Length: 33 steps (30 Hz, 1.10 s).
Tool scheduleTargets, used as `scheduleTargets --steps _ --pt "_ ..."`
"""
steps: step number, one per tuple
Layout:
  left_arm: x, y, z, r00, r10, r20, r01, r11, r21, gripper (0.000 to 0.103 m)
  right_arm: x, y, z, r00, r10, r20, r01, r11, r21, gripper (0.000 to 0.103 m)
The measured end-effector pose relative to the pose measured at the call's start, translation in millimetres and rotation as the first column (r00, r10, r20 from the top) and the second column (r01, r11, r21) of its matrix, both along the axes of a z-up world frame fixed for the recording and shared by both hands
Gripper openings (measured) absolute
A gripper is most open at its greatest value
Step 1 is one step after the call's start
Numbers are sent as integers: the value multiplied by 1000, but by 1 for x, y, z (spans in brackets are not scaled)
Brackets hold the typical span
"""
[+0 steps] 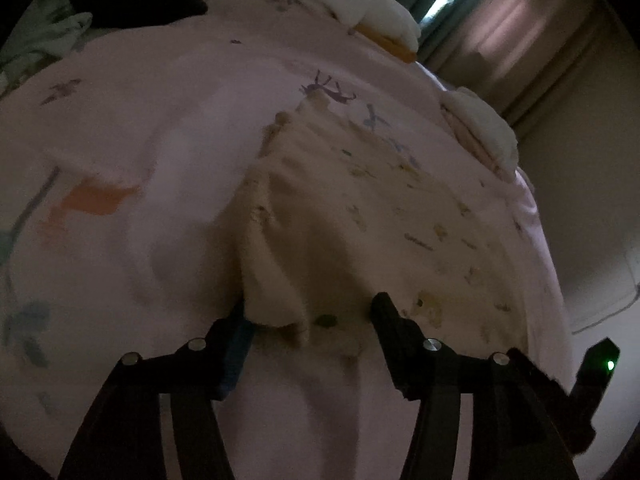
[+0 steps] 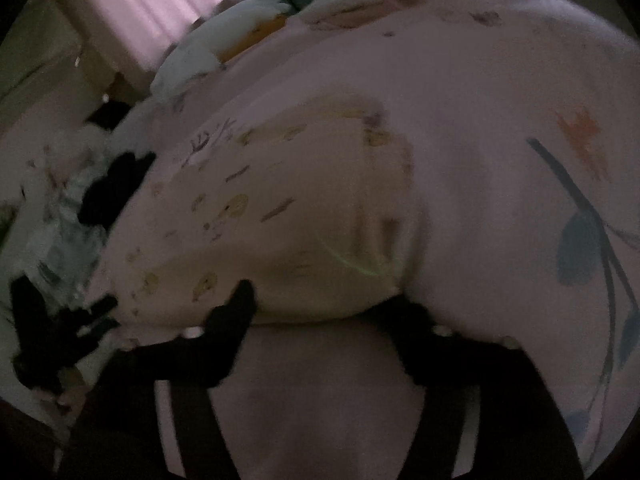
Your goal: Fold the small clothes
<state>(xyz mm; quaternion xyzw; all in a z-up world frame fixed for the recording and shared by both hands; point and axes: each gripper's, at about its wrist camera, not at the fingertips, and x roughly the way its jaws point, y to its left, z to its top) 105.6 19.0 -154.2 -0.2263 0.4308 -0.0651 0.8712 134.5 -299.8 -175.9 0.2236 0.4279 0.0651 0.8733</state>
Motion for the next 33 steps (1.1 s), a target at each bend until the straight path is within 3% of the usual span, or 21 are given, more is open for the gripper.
scheduleTargets --steps 5,7,9,12,15,22,28,33 --pt "-5 -3 0 1000 20 22 -19 1000 -10 60 4 39 -3 998 64 24 -57 971 -231 101" --pt "-5 -2 0 1000 14 28 -13 1000 -9 60 4 40 -6 997 67 35 -56 964 -261 102" --pt "-4 0 -1 1000 5 30 -5 1000 -17 61 2 30 -6 997 59 49 -47 974 -220 102" --pt "-1 4 -2 1000 7 26 -5 999 -51 61 -2 6 -6 995 29 100 -23 998 -64 101" --pt "0 4 -1 1000 -6 10 7 999 -44 61 -5 -4 -7 992 16 125 -18 1000 15 101" --pt "2 5 -3 999 -31 19 32 999 -41 61 -5 17 -6 993 40 109 -27 992 -126 102" --pt "7 0 -5 998 -46 40 46 999 -2 62 -9 1 -7 989 29 142 -23 999 -41 102" --pt "6 -2 -6 998 -16 58 16 1000 -1 62 -8 8 -7 988 34 153 -27 998 -52 102"
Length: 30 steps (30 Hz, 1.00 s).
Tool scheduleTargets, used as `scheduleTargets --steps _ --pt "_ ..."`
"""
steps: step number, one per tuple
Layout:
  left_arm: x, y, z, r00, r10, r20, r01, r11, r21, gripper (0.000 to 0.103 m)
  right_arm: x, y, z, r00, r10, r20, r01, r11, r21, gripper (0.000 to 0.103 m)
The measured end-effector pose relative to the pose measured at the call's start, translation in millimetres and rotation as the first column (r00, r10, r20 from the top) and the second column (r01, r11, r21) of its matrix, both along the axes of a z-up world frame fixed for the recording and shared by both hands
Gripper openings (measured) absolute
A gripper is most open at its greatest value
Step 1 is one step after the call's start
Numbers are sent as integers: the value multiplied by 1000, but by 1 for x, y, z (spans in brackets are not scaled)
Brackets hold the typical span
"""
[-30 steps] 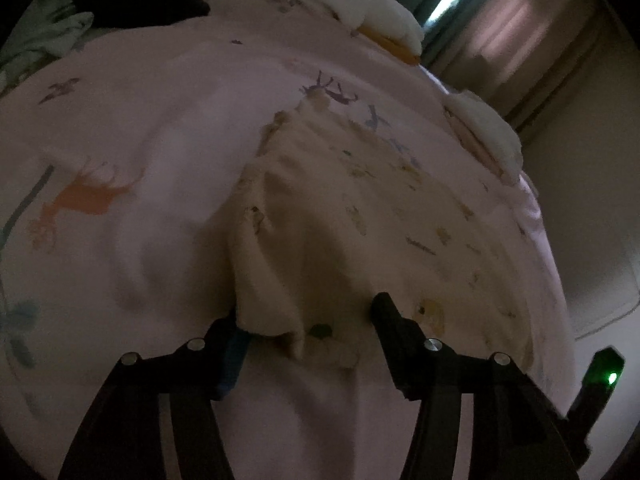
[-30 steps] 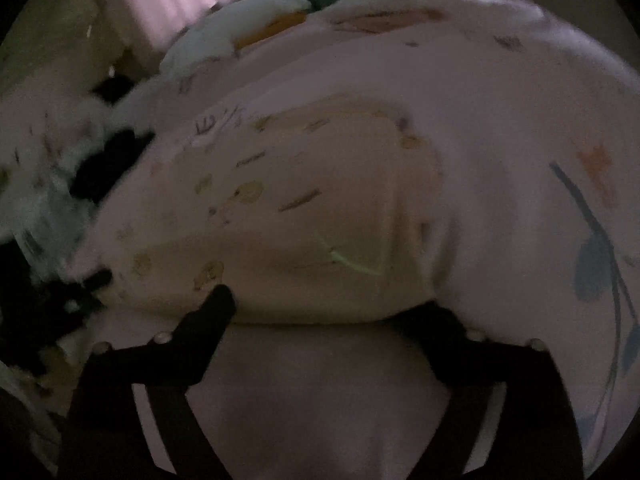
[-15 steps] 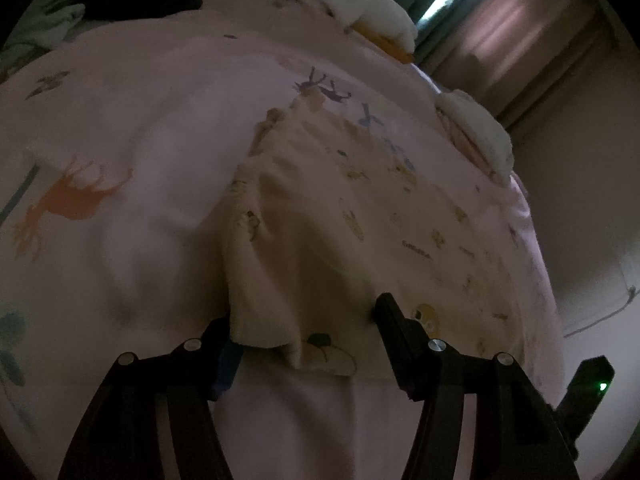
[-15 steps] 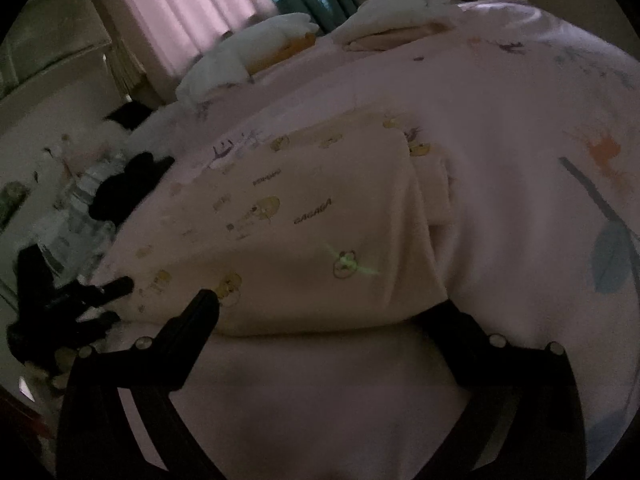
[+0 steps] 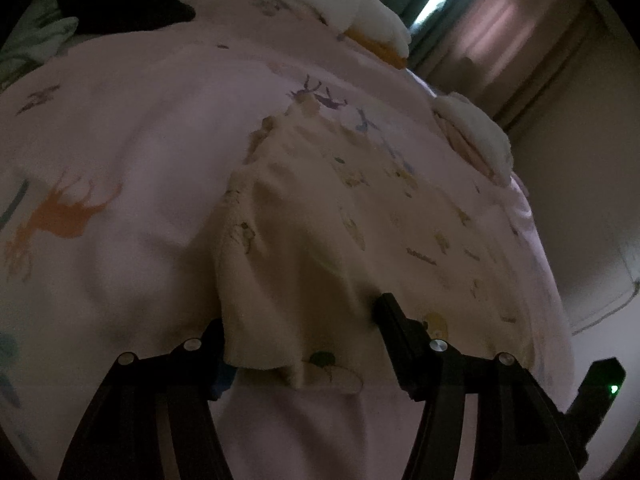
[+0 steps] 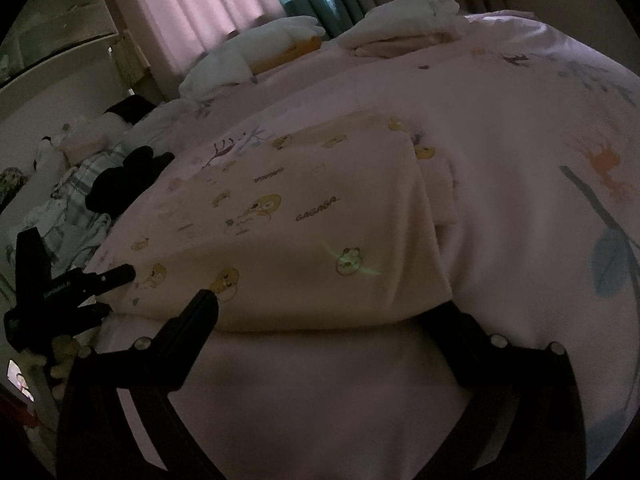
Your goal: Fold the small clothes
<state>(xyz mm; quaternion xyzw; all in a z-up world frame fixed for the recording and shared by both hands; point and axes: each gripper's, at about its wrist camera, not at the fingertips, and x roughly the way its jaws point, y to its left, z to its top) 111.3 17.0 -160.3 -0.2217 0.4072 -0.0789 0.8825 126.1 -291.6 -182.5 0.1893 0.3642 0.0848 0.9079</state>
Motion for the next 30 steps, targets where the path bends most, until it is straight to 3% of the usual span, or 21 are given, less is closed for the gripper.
scheduleTargets --steps 3,13,30 --pt "-4 -7 0 1000 16 24 -18 998 61 61 -1 -2 -1 1000 0 5 0 1000 17 102" --pt "-8 -18 0 998 33 54 -41 988 151 60 -3 -1 -2 1000 3 11 -3 1000 13 102" --pt "-12 -13 -2 996 36 77 -45 992 115 60 -2 -2 -2 1000 7 21 -7 1000 -1 103"
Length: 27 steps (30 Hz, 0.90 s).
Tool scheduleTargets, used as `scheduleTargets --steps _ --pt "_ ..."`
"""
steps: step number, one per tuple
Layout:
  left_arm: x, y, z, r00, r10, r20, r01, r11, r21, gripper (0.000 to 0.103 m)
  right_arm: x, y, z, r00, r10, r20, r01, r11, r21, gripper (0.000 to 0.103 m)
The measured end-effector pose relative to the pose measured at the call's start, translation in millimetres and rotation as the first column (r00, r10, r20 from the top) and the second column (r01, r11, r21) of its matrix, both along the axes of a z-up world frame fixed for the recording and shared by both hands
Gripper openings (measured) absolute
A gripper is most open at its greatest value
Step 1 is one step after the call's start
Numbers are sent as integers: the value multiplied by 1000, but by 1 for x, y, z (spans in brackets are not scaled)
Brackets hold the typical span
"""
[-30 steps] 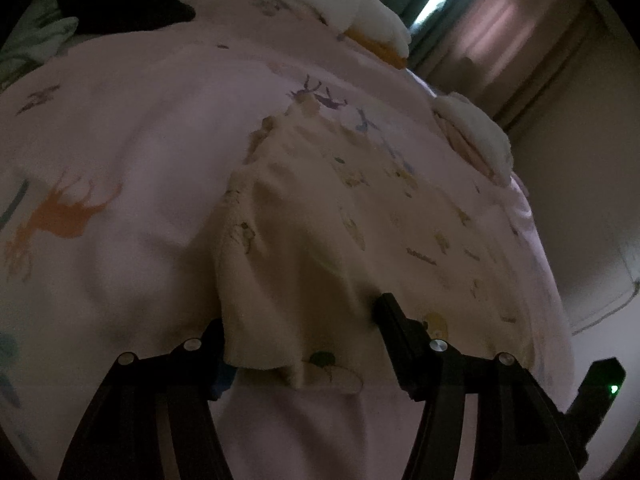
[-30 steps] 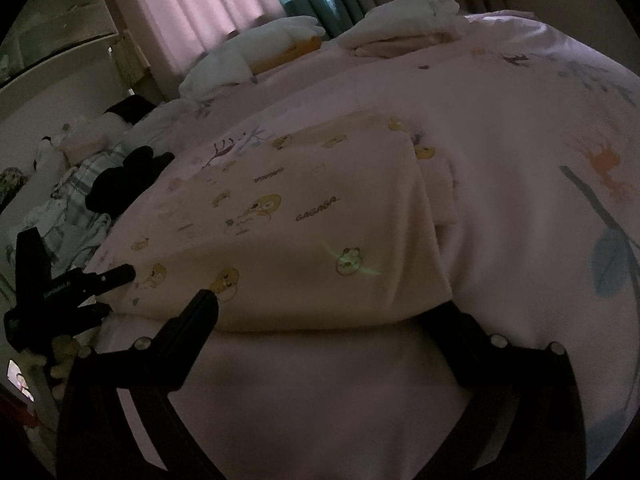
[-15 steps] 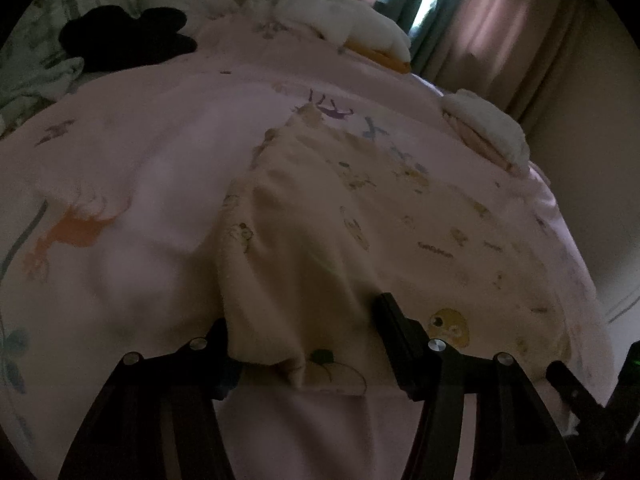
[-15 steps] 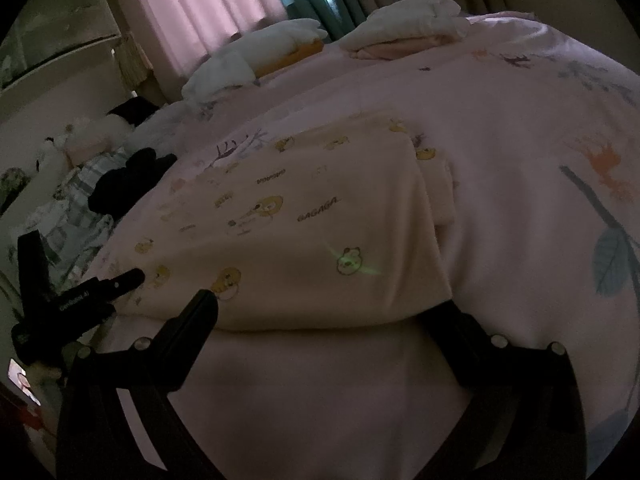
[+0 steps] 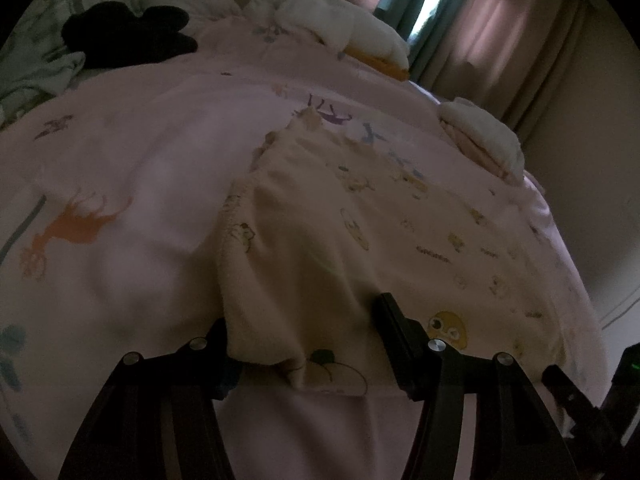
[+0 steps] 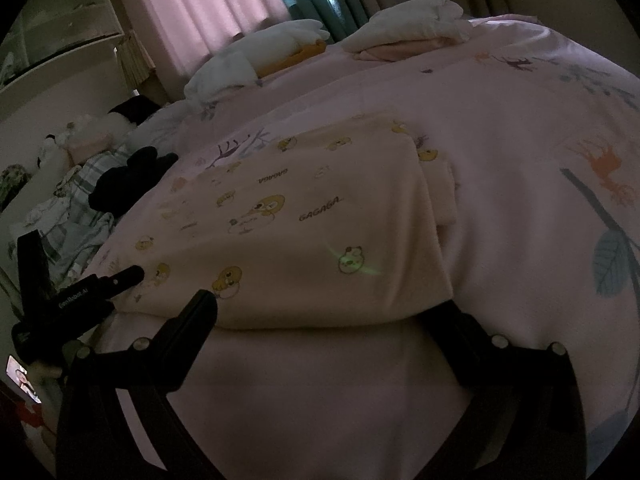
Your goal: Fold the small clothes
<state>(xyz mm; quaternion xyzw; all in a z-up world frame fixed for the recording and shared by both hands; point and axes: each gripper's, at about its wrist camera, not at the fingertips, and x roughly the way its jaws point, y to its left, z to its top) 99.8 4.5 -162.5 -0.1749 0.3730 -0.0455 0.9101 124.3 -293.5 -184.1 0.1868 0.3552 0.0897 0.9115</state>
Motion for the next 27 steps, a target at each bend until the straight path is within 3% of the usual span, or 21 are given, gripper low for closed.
scheduleTargets --steps 15,25,27 --pt "-1 1 1 1000 2 2 -2 1000 -17 60 0 0 0 1000 0 1 0 1000 -3 103" --pt "4 31 -3 999 11 -30 -17 976 -218 31 0 -3 2 1000 4 16 -4 999 32 103" --pt "4 31 -3 999 3 -32 -10 974 -226 28 1 -3 2 1000 4 17 -5 999 31 103"
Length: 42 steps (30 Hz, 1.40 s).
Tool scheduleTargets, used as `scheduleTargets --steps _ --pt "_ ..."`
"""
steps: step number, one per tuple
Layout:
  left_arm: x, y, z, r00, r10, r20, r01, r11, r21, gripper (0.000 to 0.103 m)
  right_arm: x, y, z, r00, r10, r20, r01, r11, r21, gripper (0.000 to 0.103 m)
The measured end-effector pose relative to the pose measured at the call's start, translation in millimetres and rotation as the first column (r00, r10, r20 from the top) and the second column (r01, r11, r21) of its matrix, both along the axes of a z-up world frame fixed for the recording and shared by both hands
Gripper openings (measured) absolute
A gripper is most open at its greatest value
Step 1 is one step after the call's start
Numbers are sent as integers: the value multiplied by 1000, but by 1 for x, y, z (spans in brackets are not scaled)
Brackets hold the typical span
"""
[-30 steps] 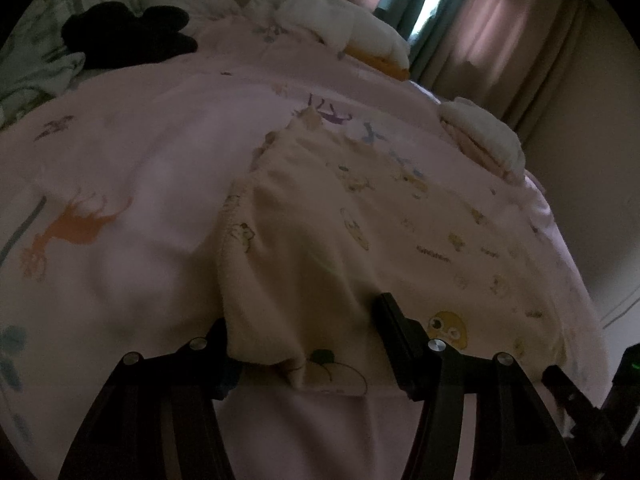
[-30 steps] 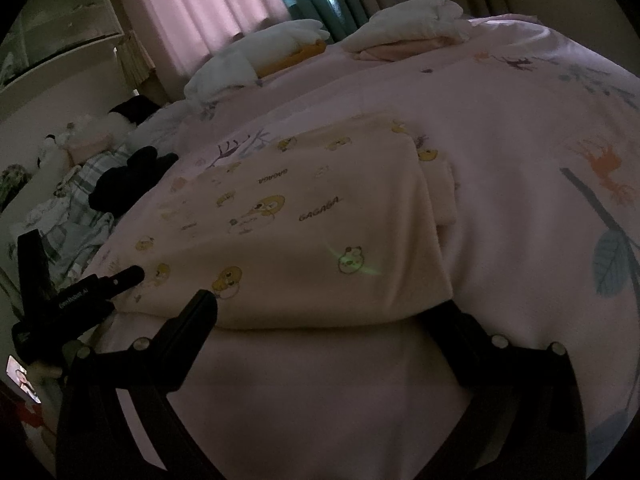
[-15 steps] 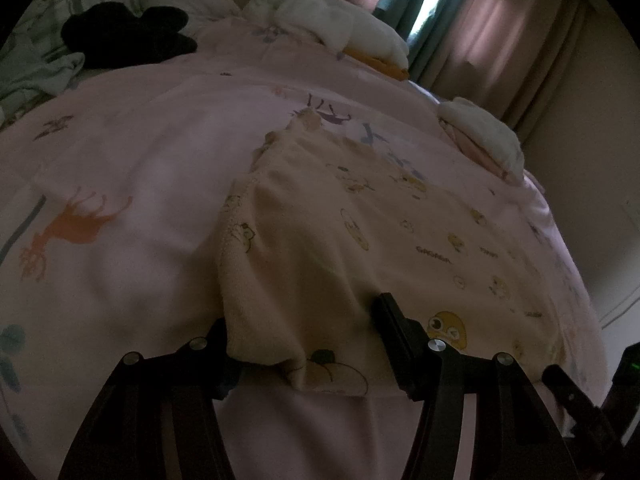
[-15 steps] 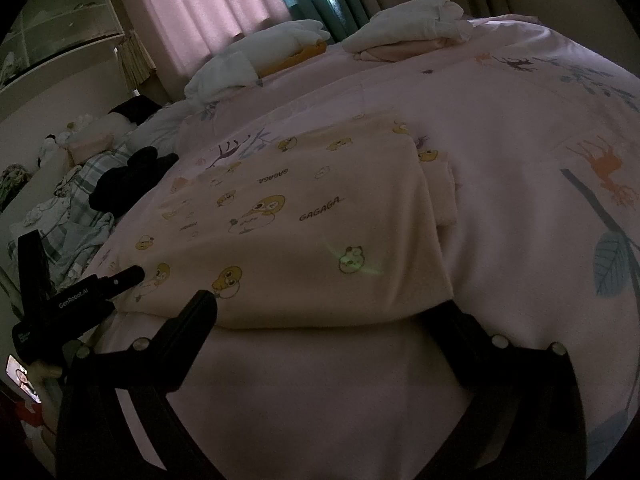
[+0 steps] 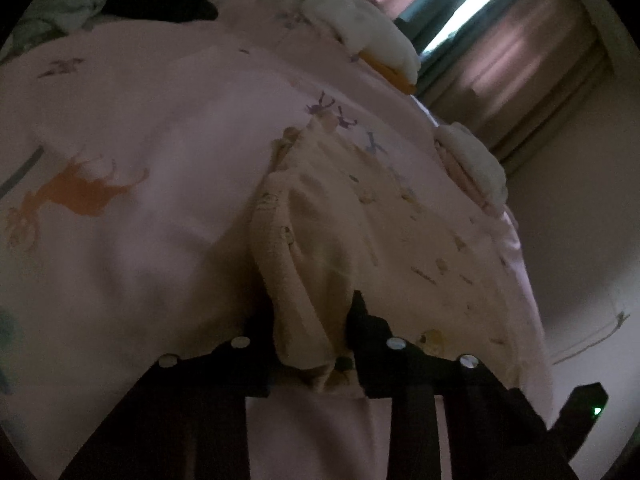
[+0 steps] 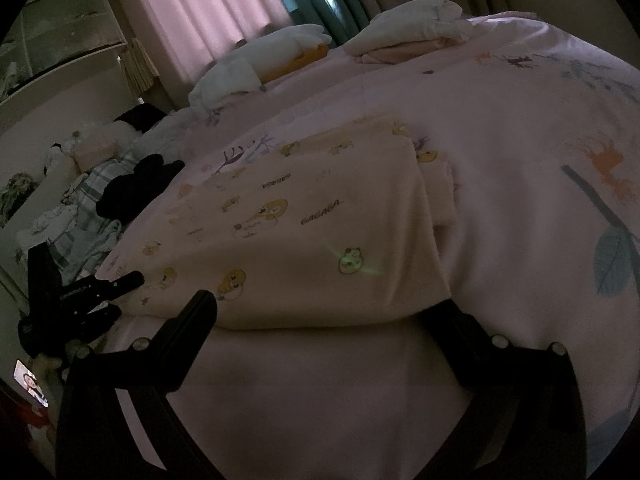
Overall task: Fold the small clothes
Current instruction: 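Grasp the garment edge with the right gripper and lift it toward the left gripper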
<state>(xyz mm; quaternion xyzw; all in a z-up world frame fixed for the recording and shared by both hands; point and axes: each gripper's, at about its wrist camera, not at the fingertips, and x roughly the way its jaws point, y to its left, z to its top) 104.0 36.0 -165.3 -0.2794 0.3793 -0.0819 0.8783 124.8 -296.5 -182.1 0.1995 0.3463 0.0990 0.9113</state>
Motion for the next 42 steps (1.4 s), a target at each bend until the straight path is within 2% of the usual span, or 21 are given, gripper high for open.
scheduleTargets --steps 5,10,13,16,19,25,27,29,31,36,42 --pt "0 -2 1 1000 -3 2 3 1000 24 26 1 0 0 1000 -2 3 2 1000 9 103" --pt "3 7 1 1000 -13 -24 13 1000 -19 26 6 -5 1 1000 -11 -22 13 999 51 103" --pt "3 11 0 999 -25 -30 24 999 -31 26 13 -16 3 997 -46 -67 55 987 150 103" --pt "1 14 -1 999 -26 -33 24 999 -47 26 22 -30 4 988 -92 -120 123 953 276 101" --pt "0 17 -2 999 -26 -37 23 997 -67 26 28 -38 2 976 -133 -171 185 923 337 86" --pt "-4 18 -1 999 -21 -48 17 998 -65 26 34 -32 -1 972 -145 -186 204 915 349 60" --pt "-4 17 0 999 -22 -47 20 999 -50 26 32 -36 -5 965 -167 -203 231 907 353 33" --pt "-5 17 0 999 -23 -45 22 999 -42 26 28 -42 -15 957 -188 -219 261 889 376 22" --pt "-6 18 0 999 -26 -43 24 999 -39 26 26 -47 -20 962 -183 -204 254 874 415 18" --pt "-7 21 0 999 -29 -42 28 999 -30 26 27 -37 -13 964 -189 -185 242 913 328 17" --pt "-9 21 2 999 -28 -39 27 1000 -12 26 29 -41 -11 960 -193 -204 255 905 340 19"
